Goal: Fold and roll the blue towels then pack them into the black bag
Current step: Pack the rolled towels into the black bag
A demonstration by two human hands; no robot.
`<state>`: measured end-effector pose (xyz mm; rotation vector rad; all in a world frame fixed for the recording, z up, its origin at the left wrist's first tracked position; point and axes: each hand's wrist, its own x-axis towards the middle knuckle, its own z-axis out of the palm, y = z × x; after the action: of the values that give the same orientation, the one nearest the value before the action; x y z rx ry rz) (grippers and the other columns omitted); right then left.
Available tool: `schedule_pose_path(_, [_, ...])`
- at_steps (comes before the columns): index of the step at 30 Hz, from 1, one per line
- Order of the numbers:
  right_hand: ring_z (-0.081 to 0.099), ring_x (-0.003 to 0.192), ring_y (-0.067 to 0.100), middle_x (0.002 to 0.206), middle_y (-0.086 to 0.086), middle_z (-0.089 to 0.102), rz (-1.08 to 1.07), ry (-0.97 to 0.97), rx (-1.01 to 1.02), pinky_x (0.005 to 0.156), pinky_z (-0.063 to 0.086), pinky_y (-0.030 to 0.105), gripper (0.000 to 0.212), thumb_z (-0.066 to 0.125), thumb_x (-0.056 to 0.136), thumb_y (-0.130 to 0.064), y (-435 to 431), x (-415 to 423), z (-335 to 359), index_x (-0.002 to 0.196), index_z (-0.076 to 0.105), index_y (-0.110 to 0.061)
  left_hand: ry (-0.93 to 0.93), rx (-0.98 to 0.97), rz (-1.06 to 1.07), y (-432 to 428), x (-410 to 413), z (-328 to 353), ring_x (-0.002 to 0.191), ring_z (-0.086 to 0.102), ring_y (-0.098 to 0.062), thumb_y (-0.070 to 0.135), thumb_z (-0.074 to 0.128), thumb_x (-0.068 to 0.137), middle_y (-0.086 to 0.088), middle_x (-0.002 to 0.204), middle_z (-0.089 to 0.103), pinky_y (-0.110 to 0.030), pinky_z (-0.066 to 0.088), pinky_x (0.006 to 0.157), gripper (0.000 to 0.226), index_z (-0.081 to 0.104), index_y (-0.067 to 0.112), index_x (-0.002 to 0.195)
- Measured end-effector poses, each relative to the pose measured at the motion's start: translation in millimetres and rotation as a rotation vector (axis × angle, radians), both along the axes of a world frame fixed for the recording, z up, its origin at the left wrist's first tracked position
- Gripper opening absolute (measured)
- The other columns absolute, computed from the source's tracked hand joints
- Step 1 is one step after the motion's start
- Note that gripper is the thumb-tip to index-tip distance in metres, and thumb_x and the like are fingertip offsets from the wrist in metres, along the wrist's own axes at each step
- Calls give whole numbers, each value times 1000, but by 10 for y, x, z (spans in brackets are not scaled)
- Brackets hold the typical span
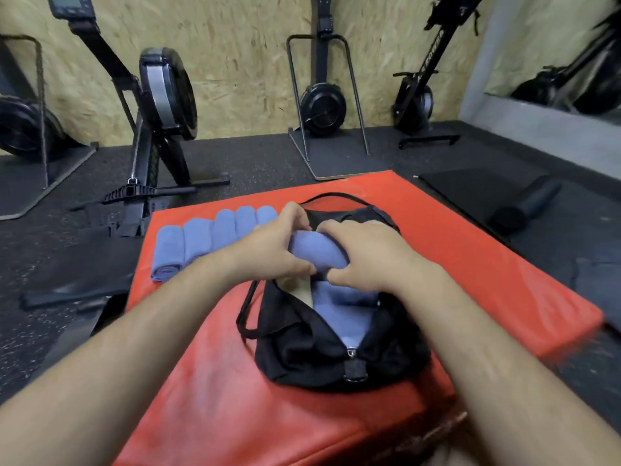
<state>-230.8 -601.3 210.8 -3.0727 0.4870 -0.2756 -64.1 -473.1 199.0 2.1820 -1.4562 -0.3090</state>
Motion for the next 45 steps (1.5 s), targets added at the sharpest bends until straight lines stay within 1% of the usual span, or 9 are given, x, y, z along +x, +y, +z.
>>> schedule_pose_path(4, [58, 110, 27, 121, -1, 54, -103, 107, 100, 76, 40, 37, 52, 63, 80, -48, -183, -131, -154, 126, 47, -30, -23, 89, 79, -153, -11, -62, 118, 48, -22, 54, 86, 62, -4, 127, 42, -40, 43, 102, 90, 37, 31, 134])
schedule_pose_path(7, [58, 102, 29, 108, -1, 52, -118, 166, 137, 74, 40, 38, 41, 59, 82, -44, -266, -180, -225, 117, 48, -28, -239, 163, 185, -225, -57, -199, 102, 46, -23, 34, 75, 83, 2, 110, 37, -29, 34, 85, 59, 40, 29, 131])
schedule_pose_path(10, [58, 98, 28, 103, -1, 51, -121, 191, 127, 72, 40, 38, 38, 57, 81, -41, -312, -205, -299, 115, 48, -27, -429, 51, 314, -262, 64, -308, 83, 41, -18, 34, 58, 74, 9, 94, 34, -37, 40, 73, 32, 41, 34, 101])
schedule_pose_path(15, [59, 104, 30, 114, 3, 56, -82, 119, 88, 73, 35, 37, 40, 57, 84, -32, -260, -151, -429, 121, 48, -25, -152, -188, 349, -427, 2, 26, 84, 55, -26, 19, 60, 90, -1, 87, 62, -33, 35, 70, 11, 58, 14, 99])
schedule_pose_path(26, [48, 125, 34, 135, 12, 46, -245, 123, -15, 99, 41, 42, 70, 67, 82, -18, -376, 841, -478, 144, 34, -20, -69, -318, 280, -561, 35, 435, 82, 61, -19, 15, 59, 88, 0, 84, 68, -27, 40, 66, 7, 66, 15, 86])
schedule_pose_path(34, [43, 135, 32, 147, 14, 45, -178, 207, -137, 106, 31, 32, 47, 45, 102, -20, -730, 1121, -722, 149, 40, -15, -108, -358, 266, -570, 205, 384, 75, 57, -13, 14, 60, 91, 7, 78, 63, -12, 35, 58, 8, 67, 15, 88])
schedule_pose_path(37, [34, 141, 31, 152, 16, 37, -209, 189, -9, 113, 25, 31, 65, 55, 94, -15, -727, 1102, -742, 154, 29, -13, -103, -334, 284, -518, 275, 269, 66, 51, -6, 15, 60, 93, 10, 73, 58, -7, 35, 55, 6, 65, 14, 91])
schedule_pose_path(42, [20, 145, 36, 155, 22, 20, -300, 159, 128, 119, 21, 36, 91, 63, 81, -14, -564, 967, -599, 157, 13, -20, -51, -273, 292, -419, 270, 109, 62, 52, -5, 20, 60, 95, 6, 74, 61, -12, 34, 48, 4, 62, 17, 96])
schedule_pose_path(45, [22, 146, 36, 159, 22, 19, -350, 135, 143, 118, 21, 38, 67, 58, 87, -15, -378, 751, -517, 149, 34, -15, -36, -269, 290, -350, 201, 69, 66, 57, -17, 23, 60, 95, 0, 79, 65, -27, 37, 56, 4, 60, 20, 97])
